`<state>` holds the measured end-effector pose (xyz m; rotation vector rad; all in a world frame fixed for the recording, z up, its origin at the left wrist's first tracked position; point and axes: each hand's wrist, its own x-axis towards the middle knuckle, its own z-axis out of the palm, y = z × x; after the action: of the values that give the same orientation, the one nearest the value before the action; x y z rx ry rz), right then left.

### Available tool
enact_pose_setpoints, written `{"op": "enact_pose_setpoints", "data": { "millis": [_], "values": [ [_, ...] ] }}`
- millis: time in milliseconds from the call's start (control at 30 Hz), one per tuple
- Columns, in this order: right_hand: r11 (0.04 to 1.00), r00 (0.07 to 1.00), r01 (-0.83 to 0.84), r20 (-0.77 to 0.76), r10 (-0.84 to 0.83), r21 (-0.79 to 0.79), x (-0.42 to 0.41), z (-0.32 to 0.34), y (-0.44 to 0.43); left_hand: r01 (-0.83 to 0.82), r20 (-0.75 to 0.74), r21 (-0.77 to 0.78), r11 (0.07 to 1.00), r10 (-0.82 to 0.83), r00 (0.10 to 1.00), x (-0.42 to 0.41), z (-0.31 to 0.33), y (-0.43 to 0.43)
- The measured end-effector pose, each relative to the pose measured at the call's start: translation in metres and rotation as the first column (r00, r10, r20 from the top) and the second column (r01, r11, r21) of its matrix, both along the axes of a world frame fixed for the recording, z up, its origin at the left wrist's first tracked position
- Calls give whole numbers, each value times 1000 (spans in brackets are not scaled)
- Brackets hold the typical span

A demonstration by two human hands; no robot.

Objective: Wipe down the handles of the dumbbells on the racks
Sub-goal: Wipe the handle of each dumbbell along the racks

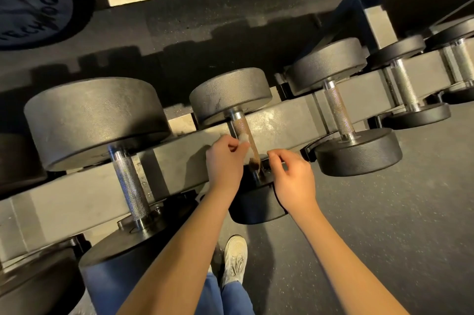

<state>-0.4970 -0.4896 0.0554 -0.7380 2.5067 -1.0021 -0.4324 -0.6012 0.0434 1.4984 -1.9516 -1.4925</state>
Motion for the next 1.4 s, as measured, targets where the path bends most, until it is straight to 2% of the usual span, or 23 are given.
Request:
{"op": "enact_pose_setpoints", "data": {
  "millis": [200,333,467,533,633,767,833,900,933,1000,1067,1200,1267,1400],
  "values": [
    [999,999,34,-19,-33,29,3,1,-1,236,171,86,968,-248,954,12,3,14],
    [998,998,54,-29,-53,29,3,1,-1,293,235,84,952,-304,923,8,8,10],
    [993,993,116,-3,-116,15,2,-6,-1,284,111,23,958,-285,952,-4,21,12],
    [998,998,62,-9,-62,-3,-2,-10,2,287,57,19,958,-288,956,-16,26,15],
    [999,989,-40,-142,40,1,-21,-3,16,278,33,17,960,-279,960,-36,26,19],
    [993,931,90,-361,-57,74,-90,19,55,259,36,1,966,-259,965,-67,23,36],
    [970,912,115,-411,-19,212,-130,18,79,248,12,9,969,-248,969,-84,23,46],
    [932,951,62,-305,54,357,-160,12,96,241,-4,-1,971,-241,971,-102,21,54],
    [929,970,4,-227,87,371,-170,10,101,240,-2,-6,971,-240,971,-110,21,58],
    [936,983,-94,-119,141,338,-186,8,103,233,12,-24,972,-233,972,-129,20,64],
    [954,989,-110,-60,132,280,-198,8,102,202,1,-58,978,-202,979,-149,18,66],
    [975,996,-38,-70,54,220,-202,3,100,42,-80,-67,997,-47,996,-193,10,58],
    [975,995,-28,-82,47,221,-201,1,99,18,-68,-117,993,-27,997,-209,6,57],
    [969,993,-32,-100,58,245,-202,0,99,-25,-56,-98,995,20,998,-219,-1,69]
  ]
}}
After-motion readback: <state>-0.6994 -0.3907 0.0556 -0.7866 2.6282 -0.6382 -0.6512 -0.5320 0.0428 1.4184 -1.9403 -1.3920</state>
